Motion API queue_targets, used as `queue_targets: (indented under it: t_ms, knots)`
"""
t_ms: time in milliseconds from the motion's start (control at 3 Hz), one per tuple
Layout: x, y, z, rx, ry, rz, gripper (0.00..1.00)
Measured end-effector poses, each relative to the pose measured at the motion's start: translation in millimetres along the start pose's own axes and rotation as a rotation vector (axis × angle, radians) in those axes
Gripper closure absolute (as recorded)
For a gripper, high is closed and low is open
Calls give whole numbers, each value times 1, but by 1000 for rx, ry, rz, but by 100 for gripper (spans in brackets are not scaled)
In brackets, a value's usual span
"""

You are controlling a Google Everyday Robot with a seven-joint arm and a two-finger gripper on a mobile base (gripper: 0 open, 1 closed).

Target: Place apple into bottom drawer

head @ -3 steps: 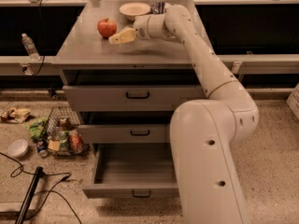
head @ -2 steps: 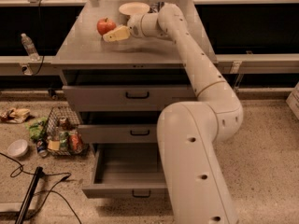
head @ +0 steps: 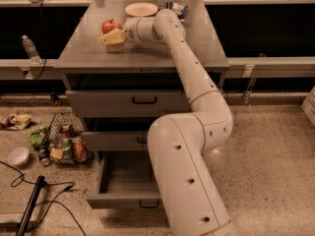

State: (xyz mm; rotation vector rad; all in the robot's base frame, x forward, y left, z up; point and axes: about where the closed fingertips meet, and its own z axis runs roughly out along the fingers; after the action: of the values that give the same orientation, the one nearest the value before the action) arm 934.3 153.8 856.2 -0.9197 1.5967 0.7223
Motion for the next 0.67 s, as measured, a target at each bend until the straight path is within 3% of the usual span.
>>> queue_targets:
  t_ms: [667]
  knots:
    - [5, 2, 19, 3, -28, -16, 44]
